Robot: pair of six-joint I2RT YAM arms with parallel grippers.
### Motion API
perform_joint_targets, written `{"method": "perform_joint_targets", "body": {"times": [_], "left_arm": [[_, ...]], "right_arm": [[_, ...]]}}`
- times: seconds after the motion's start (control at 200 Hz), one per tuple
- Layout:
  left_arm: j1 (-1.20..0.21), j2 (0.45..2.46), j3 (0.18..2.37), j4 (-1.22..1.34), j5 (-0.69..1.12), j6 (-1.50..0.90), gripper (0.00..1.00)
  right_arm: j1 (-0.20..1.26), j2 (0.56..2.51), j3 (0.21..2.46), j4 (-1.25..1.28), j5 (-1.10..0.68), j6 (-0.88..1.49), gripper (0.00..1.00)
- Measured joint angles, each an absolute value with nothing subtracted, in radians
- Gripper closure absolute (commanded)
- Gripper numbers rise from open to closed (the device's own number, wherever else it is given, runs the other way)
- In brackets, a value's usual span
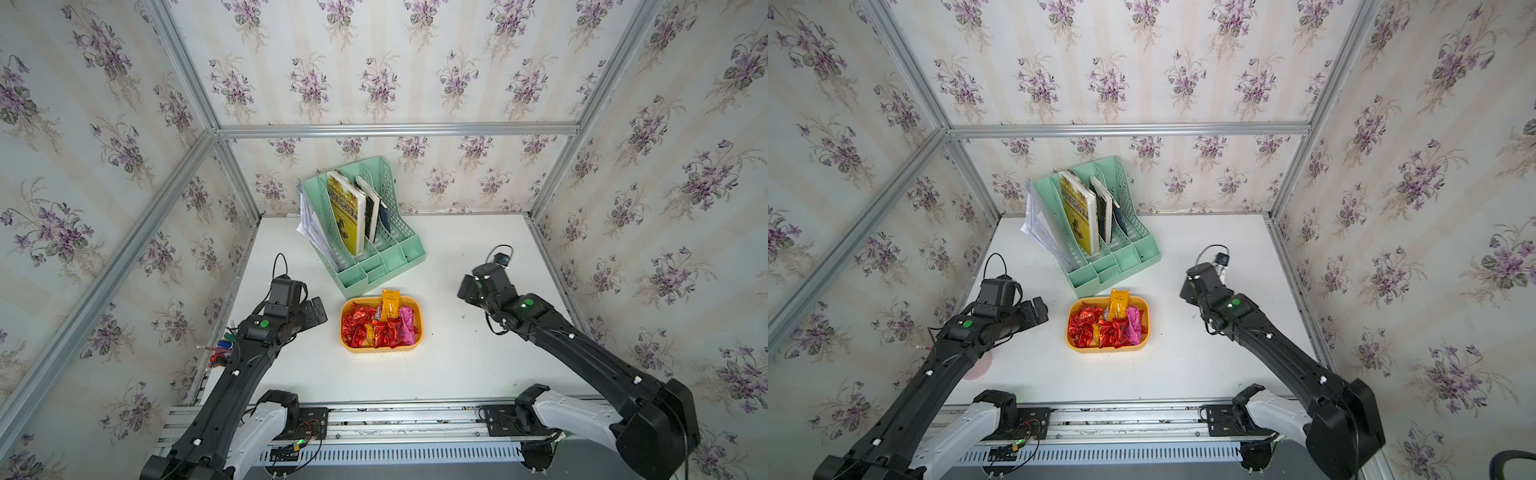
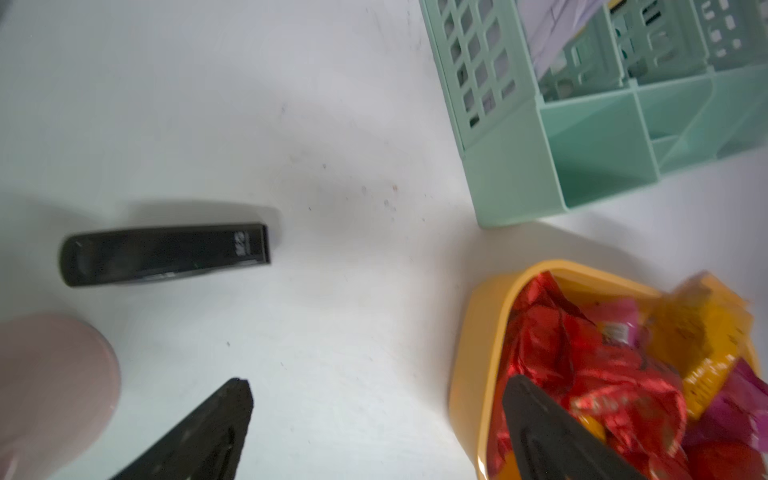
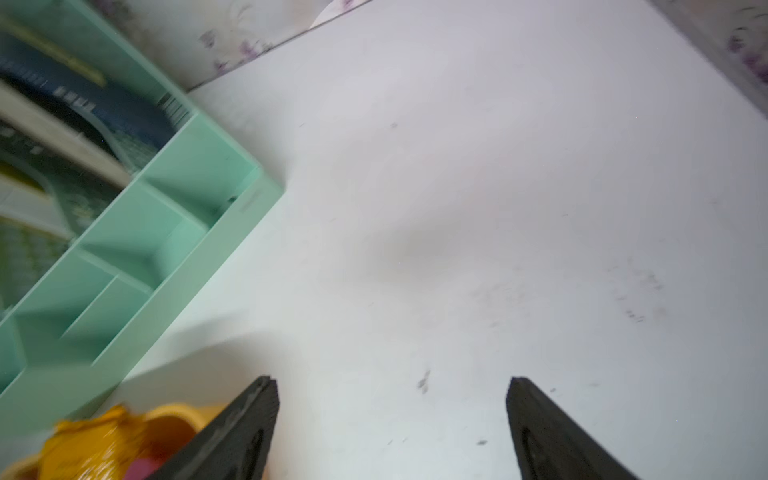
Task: Put the tea bags into the storage box
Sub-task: Reset both arms
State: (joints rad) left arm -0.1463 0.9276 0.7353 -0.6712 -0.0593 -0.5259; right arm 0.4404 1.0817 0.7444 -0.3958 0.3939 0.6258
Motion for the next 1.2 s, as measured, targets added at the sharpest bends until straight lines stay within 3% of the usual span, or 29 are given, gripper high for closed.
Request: {"method": "perform_joint_targets", "body": {"times": [0.135,0.235,0.51,0.545,0.779,0.924,1.084,1.199], "left_arm": [[-0.145,1.019,0.687,-0.455,-0.194,-0.413,0.01],[-0.144,1.119,0.649,-0.312,-0.251,-0.327,0.01],[-0.131,1.388,0.604,0.069,-0.292,-0.132,0.01],[-0.130,1.406,0.602,0.116,-0.292,-0.114,0.01],[-0.108,1.439,0.595,0.286,-0.262,-0.050,0.01],[-0.112,1.393,0.540,0.354,-0.273,-0.030,0.01],[-0.067,1.515,0.601,0.410,-0.274,-0.007,0.01],[-0.079,1.492,0.550,0.489,-0.250,0.001,0.01]], "right_arm": [[0.199,1.056,0.566,-0.161,0.375,0.447,0.10],[0.117,1.148,0.511,0.000,0.364,0.335,0.10],[0.099,1.421,0.404,0.538,0.358,0.117,0.07],[0.099,1.434,0.382,0.614,0.349,0.096,0.00],[0.078,1.533,0.224,1.106,0.241,0.041,0.00],[0.074,1.539,0.215,1.204,0.215,0.029,0.00],[0.072,1.540,0.211,1.267,0.209,0.027,0.00],[0.072,1.539,0.210,1.283,0.209,0.027,0.00]]}}
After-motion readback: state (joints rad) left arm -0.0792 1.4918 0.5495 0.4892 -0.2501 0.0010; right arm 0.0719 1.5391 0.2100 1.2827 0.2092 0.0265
